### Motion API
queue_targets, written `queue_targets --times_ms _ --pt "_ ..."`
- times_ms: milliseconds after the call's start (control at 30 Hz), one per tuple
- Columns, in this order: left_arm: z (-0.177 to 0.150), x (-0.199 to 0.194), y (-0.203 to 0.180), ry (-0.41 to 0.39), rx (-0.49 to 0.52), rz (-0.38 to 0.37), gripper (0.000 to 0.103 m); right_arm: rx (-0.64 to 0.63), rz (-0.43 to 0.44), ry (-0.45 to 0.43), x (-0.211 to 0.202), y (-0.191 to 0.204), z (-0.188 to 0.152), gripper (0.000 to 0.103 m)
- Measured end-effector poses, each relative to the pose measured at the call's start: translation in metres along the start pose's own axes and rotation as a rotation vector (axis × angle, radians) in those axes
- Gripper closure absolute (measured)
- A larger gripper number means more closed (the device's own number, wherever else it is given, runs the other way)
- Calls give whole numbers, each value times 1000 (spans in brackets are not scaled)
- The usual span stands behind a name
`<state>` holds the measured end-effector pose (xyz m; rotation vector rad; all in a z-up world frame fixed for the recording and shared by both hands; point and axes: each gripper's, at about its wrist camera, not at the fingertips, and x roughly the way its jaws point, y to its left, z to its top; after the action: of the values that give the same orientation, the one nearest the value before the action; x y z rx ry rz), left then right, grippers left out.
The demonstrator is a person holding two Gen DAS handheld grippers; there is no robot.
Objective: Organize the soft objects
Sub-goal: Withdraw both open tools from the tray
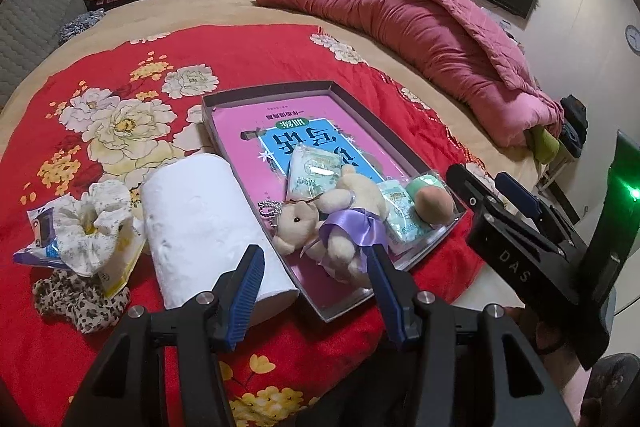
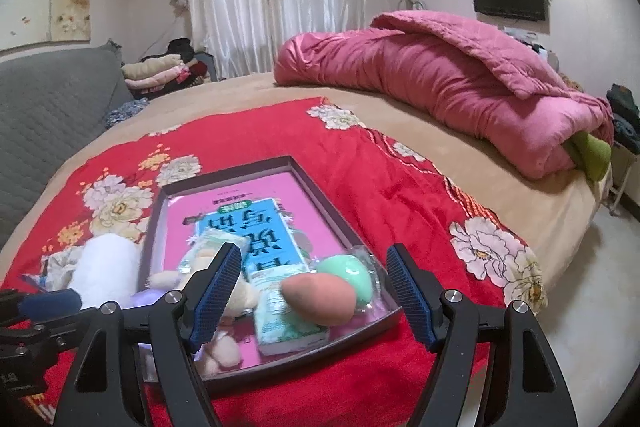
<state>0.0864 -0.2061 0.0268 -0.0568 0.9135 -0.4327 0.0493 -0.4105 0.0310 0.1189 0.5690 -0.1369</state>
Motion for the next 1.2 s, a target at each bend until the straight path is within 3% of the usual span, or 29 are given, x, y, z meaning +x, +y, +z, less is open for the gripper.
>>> queue_targets --times_ms 500,767,1200 --pt "-25 -41 16 -32 -24 -8 50 -137 38 -95 -44 58 8 27" --pt "-33 -60 43 -63 -86 -13 50 -199 53 -123 -63 85 11 27" --pt "-46 -109 106 -150 -185 91 49 -339 179 -172 -99 149 7 26"
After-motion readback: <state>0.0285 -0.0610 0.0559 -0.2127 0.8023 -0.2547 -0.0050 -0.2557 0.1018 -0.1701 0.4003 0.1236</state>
